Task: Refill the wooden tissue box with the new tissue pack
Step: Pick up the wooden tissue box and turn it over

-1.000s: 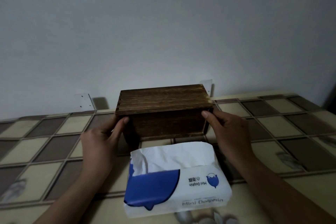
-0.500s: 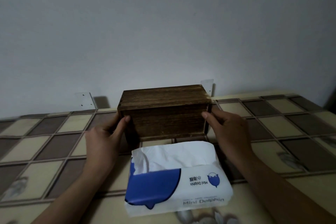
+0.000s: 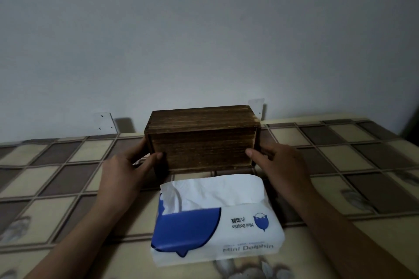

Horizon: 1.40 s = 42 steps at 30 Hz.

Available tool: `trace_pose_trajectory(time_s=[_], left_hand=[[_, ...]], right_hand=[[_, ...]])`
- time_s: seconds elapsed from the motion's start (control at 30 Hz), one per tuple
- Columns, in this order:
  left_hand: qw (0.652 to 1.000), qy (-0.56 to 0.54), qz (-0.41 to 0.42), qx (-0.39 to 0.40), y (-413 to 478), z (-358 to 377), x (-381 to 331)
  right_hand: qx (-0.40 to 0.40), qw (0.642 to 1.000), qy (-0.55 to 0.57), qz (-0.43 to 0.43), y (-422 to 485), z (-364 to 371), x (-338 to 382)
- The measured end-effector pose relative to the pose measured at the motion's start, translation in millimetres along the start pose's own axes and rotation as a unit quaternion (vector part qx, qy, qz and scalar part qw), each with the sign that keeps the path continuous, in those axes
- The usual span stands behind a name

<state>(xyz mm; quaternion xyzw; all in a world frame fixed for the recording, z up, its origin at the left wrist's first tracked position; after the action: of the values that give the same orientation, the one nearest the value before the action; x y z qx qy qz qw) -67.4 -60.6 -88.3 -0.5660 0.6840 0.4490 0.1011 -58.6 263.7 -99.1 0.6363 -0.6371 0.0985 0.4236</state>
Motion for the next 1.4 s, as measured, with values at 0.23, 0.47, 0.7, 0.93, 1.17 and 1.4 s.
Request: trace_pose_trajectory(time_s=[0.23, 0.47, 0.7, 0.93, 1.17, 1.4], left_hand=[[0.992, 0.071, 0.000, 0.102, 2.3, 8.2, 12.6], [0.993, 0.064, -0.002, 0.098, -0.9, 12.9, 13.3], [0.996, 0.070, -0.002, 0.055, -0.6, 11.0, 8.5], [0.999, 0.011, -0.005, -0.043, -1.2, 1.5, -2.3], [0.992, -0.087, -0.032, -0.081, -4.0, 2.9, -6.9], [0.988, -0.116, -0.040, -0.093, -8.0, 2.6, -13.7]], right_hand=[[0.053, 0.998, -0.017, 0.002, -2.9, 6.7, -6.1], [0.049, 0.999, -0.012, -0.012, -1.3, 10.9, -7.4], [0.026, 0.999, 0.016, -0.017, -0.7, 8.9, -4.7], [-0.042, 0.998, 0.048, -0.011, 0.5, 0.1, 7.1], [-0.120, 0.985, 0.123, -0.007, -1.0, -11.1, 17.3], [-0.117, 0.983, 0.139, -0.017, -1.4, -9.7, 18.3]])
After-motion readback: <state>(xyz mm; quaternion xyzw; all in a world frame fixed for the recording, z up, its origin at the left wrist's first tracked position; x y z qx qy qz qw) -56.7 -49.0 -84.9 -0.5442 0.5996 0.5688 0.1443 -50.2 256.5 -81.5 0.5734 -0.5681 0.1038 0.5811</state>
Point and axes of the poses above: each hand's wrist, its own y-axis towards the middle knuckle, its own z-axis out of the palm, x = y × z, the point moved 6 cm from there along y, towards the middle knuckle, and after that the axes turned 2 degrees about -z, right-handed, at the moved point
